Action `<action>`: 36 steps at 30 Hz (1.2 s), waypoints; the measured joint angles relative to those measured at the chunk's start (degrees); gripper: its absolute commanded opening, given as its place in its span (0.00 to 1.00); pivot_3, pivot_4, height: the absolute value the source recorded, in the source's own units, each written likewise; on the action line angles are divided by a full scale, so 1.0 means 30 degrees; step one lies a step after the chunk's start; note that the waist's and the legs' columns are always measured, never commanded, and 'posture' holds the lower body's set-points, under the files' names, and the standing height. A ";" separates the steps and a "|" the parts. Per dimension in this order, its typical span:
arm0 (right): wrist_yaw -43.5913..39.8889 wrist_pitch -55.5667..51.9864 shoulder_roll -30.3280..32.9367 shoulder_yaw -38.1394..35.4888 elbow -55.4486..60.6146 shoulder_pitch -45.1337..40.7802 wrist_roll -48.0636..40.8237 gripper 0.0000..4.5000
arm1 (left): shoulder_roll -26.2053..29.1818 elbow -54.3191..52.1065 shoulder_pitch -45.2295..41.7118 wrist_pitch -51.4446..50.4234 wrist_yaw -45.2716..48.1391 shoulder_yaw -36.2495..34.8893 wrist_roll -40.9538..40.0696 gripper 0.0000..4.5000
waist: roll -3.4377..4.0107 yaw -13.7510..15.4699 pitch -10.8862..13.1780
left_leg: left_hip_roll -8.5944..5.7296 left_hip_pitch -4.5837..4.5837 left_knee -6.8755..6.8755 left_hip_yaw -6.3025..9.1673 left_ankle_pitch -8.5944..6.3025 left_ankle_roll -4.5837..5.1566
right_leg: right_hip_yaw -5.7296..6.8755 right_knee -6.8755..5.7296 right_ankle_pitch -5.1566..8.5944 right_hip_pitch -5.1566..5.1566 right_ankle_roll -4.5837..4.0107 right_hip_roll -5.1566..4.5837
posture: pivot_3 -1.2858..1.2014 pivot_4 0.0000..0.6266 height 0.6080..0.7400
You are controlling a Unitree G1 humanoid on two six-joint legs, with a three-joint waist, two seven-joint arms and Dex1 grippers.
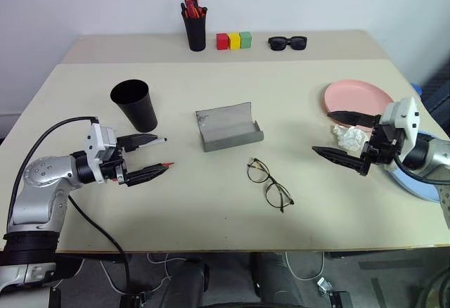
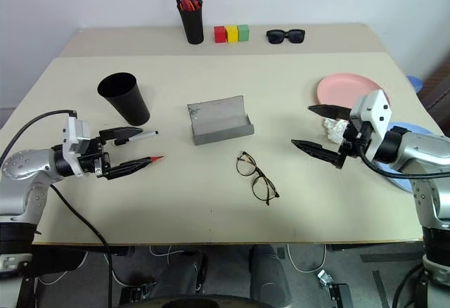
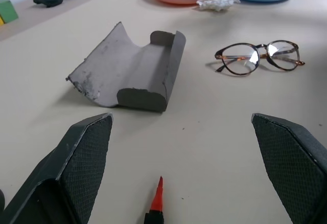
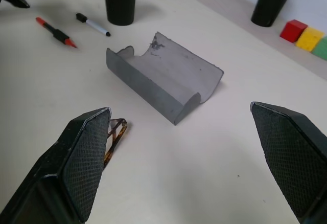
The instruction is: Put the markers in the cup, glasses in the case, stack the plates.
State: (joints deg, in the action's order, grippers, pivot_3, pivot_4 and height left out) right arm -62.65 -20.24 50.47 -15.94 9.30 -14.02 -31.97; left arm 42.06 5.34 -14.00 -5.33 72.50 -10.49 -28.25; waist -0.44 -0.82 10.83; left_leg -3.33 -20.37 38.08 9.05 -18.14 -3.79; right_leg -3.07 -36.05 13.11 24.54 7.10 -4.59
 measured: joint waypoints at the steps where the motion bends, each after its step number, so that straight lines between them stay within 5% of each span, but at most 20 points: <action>1: -0.0005 0.0024 -0.0004 0.0031 -0.0069 -0.0098 0.0055 0.99 | -0.0034 -0.0001 -0.0005 0.0017 -0.0030 0.0001 0.0000 1.00 | 0.0000 0.0001 0.0000 | 0.0000 0.0000 0.0000 0.0001 0.0000 0.0000 | 0.0000 0.0001 0.0000 0.0001 0.0000 0.0001 | 0.52 0.24 1.00; 19: 0.0469 0.0532 -0.0123 0.0287 -0.0231 -0.0718 0.0294 0.99 | -0.0920 0.2103 -0.1571 0.0986 0.0382 0.0217 0.0134 1.00 | 0.0000 -0.0044 0.0000 | -0.0001 -0.0002 0.0000 -0.0001 0.0000 0.0000 | 0.0001 0.0005 0.0000 0.0002 0.0000 0.0002 | 0.52 0.24 1.00; 36: 0.1366 0.0489 -0.2699 0.1468 0.0616 -0.0189 0.0257 0.99 | -0.0843 0.4192 -0.4330 0.0214 0.0775 0.0671 0.0386 1.00 | -0.0002 -0.0093 0.0000 | -0.0005 -0.0002 0.0000 0.0005 0.0001 -0.0002 | 0.0001 -0.0004 0.0000 0.0014 -0.0001 0.0009 | 0.52 0.24 1.00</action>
State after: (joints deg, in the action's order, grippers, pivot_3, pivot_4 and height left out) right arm -58.55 -18.77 42.37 -11.54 11.15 -14.58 -31.20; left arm 39.53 17.92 -26.98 -4.69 74.82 -8.48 -27.09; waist -0.45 -1.10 10.83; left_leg -3.35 -20.38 38.08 9.06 -18.14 -3.80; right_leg -3.06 -36.07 13.11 24.58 7.09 -4.56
